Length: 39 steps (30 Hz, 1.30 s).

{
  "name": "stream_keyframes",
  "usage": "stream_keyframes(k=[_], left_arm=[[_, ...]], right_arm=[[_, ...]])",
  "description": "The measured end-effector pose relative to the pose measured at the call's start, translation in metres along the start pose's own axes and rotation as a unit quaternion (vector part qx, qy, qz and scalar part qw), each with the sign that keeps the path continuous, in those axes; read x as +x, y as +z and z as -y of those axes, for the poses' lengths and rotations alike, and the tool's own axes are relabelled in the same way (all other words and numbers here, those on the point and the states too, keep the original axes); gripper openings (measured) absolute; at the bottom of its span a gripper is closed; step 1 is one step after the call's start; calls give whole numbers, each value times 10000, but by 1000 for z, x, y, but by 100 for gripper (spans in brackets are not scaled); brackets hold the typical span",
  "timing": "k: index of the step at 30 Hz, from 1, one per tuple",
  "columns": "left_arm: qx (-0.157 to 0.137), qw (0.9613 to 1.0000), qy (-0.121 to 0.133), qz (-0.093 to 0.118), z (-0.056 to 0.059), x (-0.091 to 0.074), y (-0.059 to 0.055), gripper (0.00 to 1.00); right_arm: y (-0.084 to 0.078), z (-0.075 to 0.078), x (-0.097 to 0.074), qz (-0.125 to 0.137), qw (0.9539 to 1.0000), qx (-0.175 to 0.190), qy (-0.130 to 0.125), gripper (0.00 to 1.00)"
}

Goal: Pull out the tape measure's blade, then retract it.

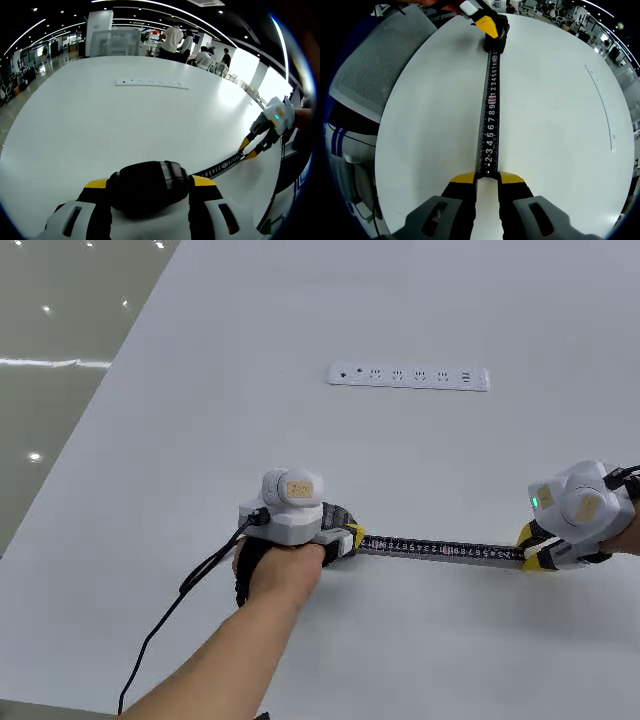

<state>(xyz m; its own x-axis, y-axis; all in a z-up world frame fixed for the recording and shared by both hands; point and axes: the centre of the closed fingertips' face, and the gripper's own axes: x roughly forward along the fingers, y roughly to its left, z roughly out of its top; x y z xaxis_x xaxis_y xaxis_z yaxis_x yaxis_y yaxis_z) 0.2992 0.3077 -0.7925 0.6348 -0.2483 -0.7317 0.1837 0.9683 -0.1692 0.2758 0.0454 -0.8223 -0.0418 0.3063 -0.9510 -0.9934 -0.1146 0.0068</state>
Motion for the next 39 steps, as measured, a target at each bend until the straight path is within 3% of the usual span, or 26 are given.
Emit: stream_keyframes(k=[13,39], left_arm=[[54,10000,-9,37,0,0,0,57],[93,9999,-57,55,0,-1,0,57]], right_arm=[[0,0,0,0,10000,74,-11,12],[25,2,8,236,9995,212,15,12]])
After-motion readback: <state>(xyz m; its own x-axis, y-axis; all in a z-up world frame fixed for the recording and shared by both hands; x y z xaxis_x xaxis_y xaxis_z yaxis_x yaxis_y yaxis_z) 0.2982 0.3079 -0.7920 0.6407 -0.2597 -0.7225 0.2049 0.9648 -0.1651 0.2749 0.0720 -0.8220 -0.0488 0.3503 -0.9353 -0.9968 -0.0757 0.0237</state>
